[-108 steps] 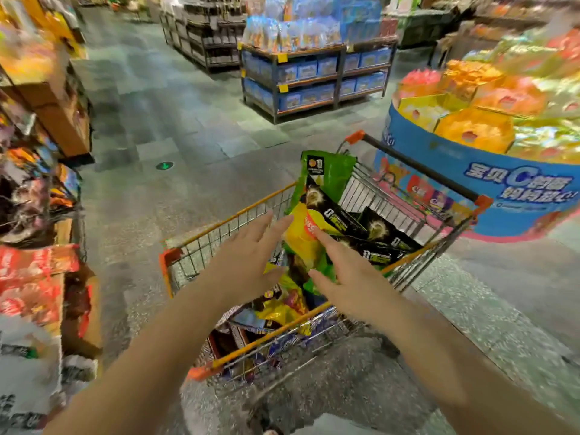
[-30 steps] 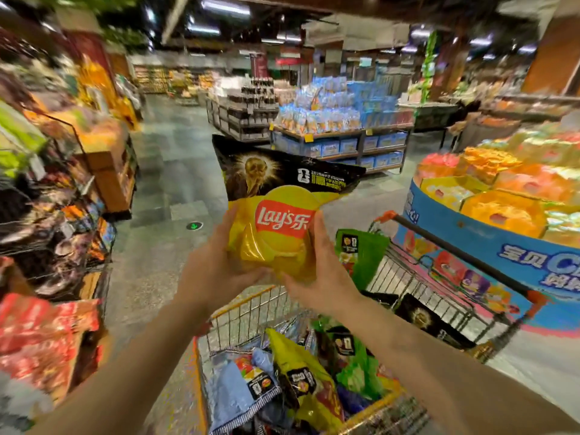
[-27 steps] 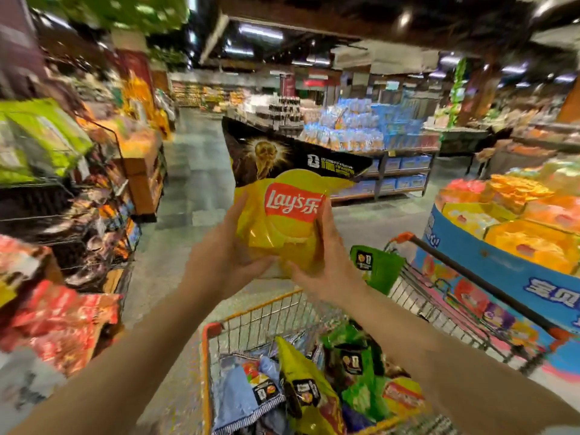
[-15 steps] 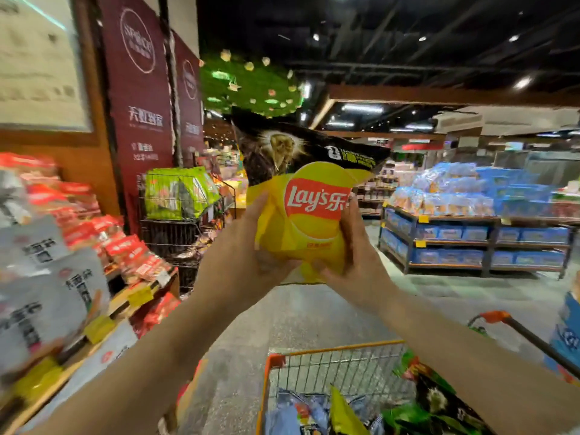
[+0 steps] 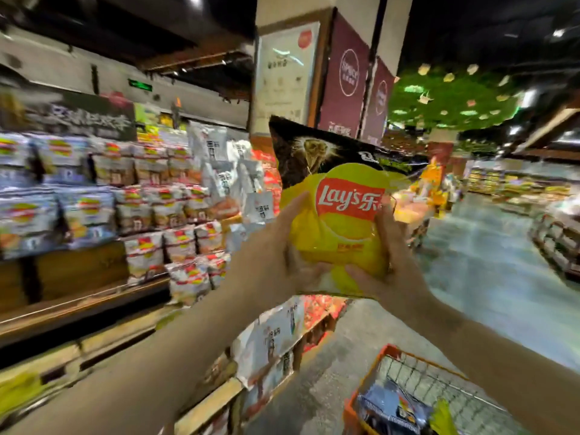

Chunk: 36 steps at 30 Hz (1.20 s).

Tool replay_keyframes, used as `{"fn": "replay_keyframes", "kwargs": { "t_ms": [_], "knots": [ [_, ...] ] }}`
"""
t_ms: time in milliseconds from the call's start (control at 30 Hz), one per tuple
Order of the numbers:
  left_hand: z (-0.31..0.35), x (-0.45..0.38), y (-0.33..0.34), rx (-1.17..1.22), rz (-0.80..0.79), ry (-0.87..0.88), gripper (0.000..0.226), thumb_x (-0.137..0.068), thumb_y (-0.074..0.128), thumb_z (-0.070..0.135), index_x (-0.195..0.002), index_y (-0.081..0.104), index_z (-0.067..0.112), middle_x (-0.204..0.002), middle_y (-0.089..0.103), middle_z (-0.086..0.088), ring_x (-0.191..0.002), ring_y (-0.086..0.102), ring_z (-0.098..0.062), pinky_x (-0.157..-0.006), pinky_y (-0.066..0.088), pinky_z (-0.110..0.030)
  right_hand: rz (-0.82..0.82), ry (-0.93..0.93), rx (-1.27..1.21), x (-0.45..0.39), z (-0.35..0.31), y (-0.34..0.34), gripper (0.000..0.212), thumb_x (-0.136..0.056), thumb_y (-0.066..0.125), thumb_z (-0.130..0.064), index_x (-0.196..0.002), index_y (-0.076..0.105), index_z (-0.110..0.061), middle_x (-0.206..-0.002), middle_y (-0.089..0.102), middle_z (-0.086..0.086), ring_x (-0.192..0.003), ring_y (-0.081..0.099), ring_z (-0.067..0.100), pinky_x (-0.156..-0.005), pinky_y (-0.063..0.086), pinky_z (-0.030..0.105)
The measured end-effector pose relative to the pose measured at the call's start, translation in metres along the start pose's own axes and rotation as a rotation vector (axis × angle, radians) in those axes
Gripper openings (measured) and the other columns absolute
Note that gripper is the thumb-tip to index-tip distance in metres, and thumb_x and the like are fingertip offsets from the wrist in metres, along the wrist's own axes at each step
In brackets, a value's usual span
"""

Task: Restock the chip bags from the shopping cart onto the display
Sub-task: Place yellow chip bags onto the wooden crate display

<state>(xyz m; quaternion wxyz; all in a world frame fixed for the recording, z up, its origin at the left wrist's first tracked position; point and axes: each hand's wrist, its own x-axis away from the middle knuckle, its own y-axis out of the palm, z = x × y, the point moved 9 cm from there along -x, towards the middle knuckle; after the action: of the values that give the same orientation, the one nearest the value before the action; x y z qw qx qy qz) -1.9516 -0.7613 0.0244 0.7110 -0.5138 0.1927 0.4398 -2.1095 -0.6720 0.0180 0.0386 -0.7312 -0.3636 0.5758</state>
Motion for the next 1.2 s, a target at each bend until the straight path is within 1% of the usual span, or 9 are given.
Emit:
{"fn": "replay_keyframes", "kwargs": {
  "t_ms": [100,200,267,367,533,700,833,1033,1200],
  "knots": [
    [-0.011,0.033,-0.051,-0.134,0.010,-0.069,0.096,-0.074,0.068,0.058,-0.116,-0.017,0.071,-0.118,0.058,0.001,-0.104,0.057,-0.021,-0.073,0.043,-0.029,-0.036,-0.024,-0.081,-0.003,-0.035,0.040,0.090,-0.078,0.057,-0.071,-0.146,0.002,-0.052,-0.145,0.022,-0.036,-0.137,0.029,0.001,-0.109,0.037,0.032],
    [-0.023,0.070,-0.099,-0.222,0.014,-0.125,0.100,-0.074,0.066,0.060,-0.112,-0.025,0.075,-0.117,0.059,0.005,-0.100,0.058,-0.020,-0.073,0.046,-0.032,-0.126,-0.029,-0.207,-0.001,-0.075,0.085,0.090,-0.080,0.059,-0.066,-0.148,0.002,-0.048,-0.150,0.027,-0.012,-0.138,0.032,0.019,-0.106,0.040,0.049],
    [-0.035,0.094,-0.128,-0.260,0.012,-0.158,0.098,-0.073,0.064,0.063,-0.116,-0.024,0.074,-0.104,0.057,0.008,-0.088,0.056,-0.014,-0.067,0.044,-0.028,-0.178,-0.044,-0.241,0.002,-0.104,0.116,0.090,-0.080,0.058,-0.067,-0.147,0.001,-0.050,-0.151,0.028,-0.005,-0.138,0.032,0.022,-0.104,0.040,0.053],
    [-0.055,0.127,-0.172,-0.316,0.005,-0.213,0.097,-0.075,0.063,0.063,-0.115,-0.024,0.073,-0.096,0.053,0.011,-0.076,0.050,-0.007,-0.058,0.039,-0.020,-0.210,-0.073,-0.301,0.002,-0.150,0.159,0.085,-0.079,0.056,-0.070,-0.142,0.000,-0.060,-0.152,0.023,-0.014,-0.140,0.028,0.020,-0.106,0.038,0.053],
    [-0.086,0.180,-0.263,-0.386,0.020,-0.300,0.097,-0.075,0.063,0.061,-0.111,-0.026,0.076,-0.112,0.059,0.005,-0.093,0.057,-0.014,-0.074,0.050,-0.032,-0.272,-0.109,-0.374,-0.008,-0.235,0.234,0.081,-0.076,0.054,-0.072,-0.136,-0.001,-0.068,-0.140,0.013,-0.047,-0.140,0.025,0.007,-0.108,0.038,0.048],
    [-0.117,0.238,-0.362,-0.475,0.046,-0.344,0.097,-0.076,0.063,0.060,-0.114,-0.024,0.075,-0.108,0.061,0.008,-0.092,0.060,-0.014,-0.076,0.053,-0.035,-0.330,-0.117,-0.500,-0.013,-0.324,0.315,0.081,-0.082,0.061,-0.056,-0.135,0.002,-0.070,-0.141,0.012,-0.045,-0.139,0.022,-0.002,-0.112,0.035,0.044],
    [-0.152,0.295,-0.424,-0.520,0.063,-0.442,0.095,-0.076,0.062,0.061,-0.116,-0.023,0.075,-0.112,0.061,0.007,-0.096,0.060,-0.016,-0.079,0.051,-0.035,-0.376,-0.151,-0.518,-0.007,-0.390,0.379,0.086,-0.079,0.063,-0.050,-0.133,-0.001,-0.072,-0.137,0.008,-0.052,-0.140,0.020,0.002,-0.113,0.032,0.046],
    [-0.209,0.356,-0.498,-0.555,0.064,-0.576,0.099,-0.075,0.064,0.062,-0.117,-0.025,0.075,-0.098,0.064,0.001,-0.084,0.062,-0.019,-0.072,0.053,-0.040,-0.461,-0.136,-0.566,-0.005,-0.457,0.472,0.085,-0.078,0.063,-0.062,-0.134,0.000,-0.071,-0.134,0.015,-0.052,-0.141,0.026,0.012,-0.108,0.037,0.051],
    [-0.257,0.390,-0.547,-0.578,0.105,-0.622,0.101,-0.078,0.066,0.055,-0.111,-0.028,0.074,-0.096,0.065,0.004,-0.080,0.059,-0.013,-0.066,0.049,-0.030,-0.534,-0.168,-0.590,-0.018,-0.504,0.543,0.084,-0.075,0.061,-0.055,-0.125,-0.002,-0.079,-0.135,0.014,-0.043,-0.139,0.029,0.015,-0.108,0.037,0.050]
  ]
}}
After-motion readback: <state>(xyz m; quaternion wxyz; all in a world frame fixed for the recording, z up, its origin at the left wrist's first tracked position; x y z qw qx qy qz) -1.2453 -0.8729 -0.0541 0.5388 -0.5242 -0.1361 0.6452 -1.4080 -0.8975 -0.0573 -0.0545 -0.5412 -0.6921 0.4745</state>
